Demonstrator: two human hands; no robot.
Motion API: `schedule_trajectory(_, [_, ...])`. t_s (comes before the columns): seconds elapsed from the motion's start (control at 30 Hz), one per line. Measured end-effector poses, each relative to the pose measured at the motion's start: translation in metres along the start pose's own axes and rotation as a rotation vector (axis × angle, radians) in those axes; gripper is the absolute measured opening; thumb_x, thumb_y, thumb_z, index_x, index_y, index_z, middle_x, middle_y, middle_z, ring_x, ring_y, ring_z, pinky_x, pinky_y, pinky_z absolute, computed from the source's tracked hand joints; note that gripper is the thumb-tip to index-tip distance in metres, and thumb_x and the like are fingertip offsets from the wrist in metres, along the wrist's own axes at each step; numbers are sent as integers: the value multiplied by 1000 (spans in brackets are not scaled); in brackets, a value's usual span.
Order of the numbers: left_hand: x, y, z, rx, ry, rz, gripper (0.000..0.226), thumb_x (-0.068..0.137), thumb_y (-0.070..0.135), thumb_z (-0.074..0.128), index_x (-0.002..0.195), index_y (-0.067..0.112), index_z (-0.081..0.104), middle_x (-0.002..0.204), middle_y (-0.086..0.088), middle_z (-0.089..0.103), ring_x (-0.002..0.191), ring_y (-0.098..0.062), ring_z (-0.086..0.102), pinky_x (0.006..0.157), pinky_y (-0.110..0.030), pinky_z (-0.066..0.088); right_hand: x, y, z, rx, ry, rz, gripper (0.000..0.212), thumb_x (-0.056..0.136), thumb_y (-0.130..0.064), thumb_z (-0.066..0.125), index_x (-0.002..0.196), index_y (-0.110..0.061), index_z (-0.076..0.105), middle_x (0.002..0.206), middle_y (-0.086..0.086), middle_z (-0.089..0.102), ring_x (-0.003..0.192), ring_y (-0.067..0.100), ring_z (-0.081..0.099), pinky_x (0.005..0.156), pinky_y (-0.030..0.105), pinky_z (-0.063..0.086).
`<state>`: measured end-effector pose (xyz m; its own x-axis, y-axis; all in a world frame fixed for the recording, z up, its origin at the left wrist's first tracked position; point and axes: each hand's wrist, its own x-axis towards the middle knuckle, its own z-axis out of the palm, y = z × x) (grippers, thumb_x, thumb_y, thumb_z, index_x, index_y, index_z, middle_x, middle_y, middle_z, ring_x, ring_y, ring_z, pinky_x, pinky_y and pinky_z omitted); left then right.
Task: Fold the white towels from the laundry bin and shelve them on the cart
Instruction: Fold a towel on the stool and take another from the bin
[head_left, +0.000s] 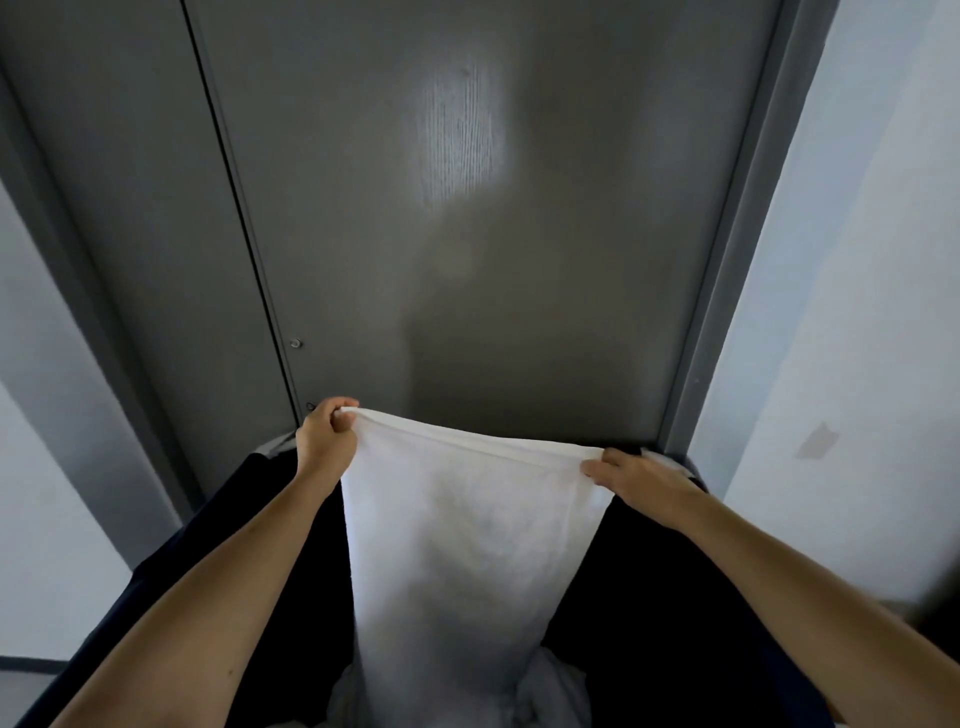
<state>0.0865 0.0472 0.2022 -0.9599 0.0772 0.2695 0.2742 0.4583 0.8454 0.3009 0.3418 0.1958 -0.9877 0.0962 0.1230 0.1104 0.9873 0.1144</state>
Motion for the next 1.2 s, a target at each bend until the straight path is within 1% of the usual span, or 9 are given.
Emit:
schedule_trajectory(0.07, [-1, -4, 0, 5, -3, -11, 30, 94, 5, 40, 113, 9, 62, 107, -14, 63, 89, -24, 51, 74, -28, 36, 3, 3, 9, -29, 42, -40, 32, 90, -20, 50, 121, -21, 59, 106, 3, 64, 82, 14, 68, 68, 24, 50])
schedule_trajectory(0.17, [0, -7, -2, 23, -14, -11, 29, 94, 5, 39, 113, 9, 61, 106, -14, 63, 92, -26, 53, 75, -28, 37, 11, 2, 16, -26, -70, -11, 38, 101, -25, 38, 138, -16, 39, 131, 5, 46, 111, 25, 57, 92, 34, 44])
schedule_trajectory(0.27, [0, -8, -3, 36, -9, -3, 29, 94, 5, 40, 112, 9, 62, 107, -15, 64, 98, -29, 55, 77, -29, 38, 18, 7, 17, 9, -84, -8, 26, 100, -21, 41, 121, -10, 51, 122, 7, 47, 109, 25, 54, 91, 28, 38])
schedule_trajectory(0.4, [-1, -7, -1, 48, -22, 13, 30, 93, 3, 41, 113, 9, 62, 107, -14, 64, 92, -24, 53, 75, -26, 36, 28, 14, 21, -19, -67, 94, 27, 94, -7, 45, 119, -6, 56, 122, 9, 50, 115, 25, 49, 96, 27, 36])
schedule_trajectory(0.57, [15, 9, -13, 33, 51, 55, 32, 90, 2, 42, 114, 11, 63, 109, -14, 65, 97, -28, 57, 77, -29, 40, 40, 18, -28, -87, 49, 48, 28, 97, -19, 41, 122, -8, 49, 125, 6, 49, 120, 22, 42, 97, 31, 38])
schedule_trajectory(0.7, [26, 7, -20, 14, 116, -7, 32, 92, 2, 41, 115, 9, 61, 110, -20, 63, 103, -37, 57, 85, -39, 44, 45, 16, -63, 5, 108, -6, 28, 98, -18, 41, 125, -13, 46, 123, 7, 40, 112, 25, 49, 95, 28, 36])
schedule_trajectory(0.83, [2, -14, -10, 108, 5, -21, 32, 91, -1, 41, 115, 5, 61, 110, -21, 63, 103, -35, 56, 77, -31, 38, 30, 9, -57, -163, -41, -53, 27, 98, -18, 38, 125, -17, 44, 121, 9, 46, 109, 25, 51, 88, 28, 37])
schedule_trajectory(1.0, [35, 22, -19, 26, 109, 36, 29, 93, 2, 40, 113, 7, 61, 106, -20, 63, 100, -37, 58, 80, -39, 48, 47, 22, -89, 51, 136, 52, 10, 99, -24, 38, 93, -16, 39, 89, 8, 52, 83, 29, 53, 73, 34, 41])
schedule_trajectory(1.2, [20, 14, -10, 120, 12, 85, 32, 90, -2, 41, 112, 6, 62, 110, -18, 64, 104, -34, 56, 81, -31, 40, 34, 28, -60, 247, 69, 131, 29, 98, -14, 43, 73, -22, 31, 68, -1, 44, 64, 16, 46, 61, 27, 31])
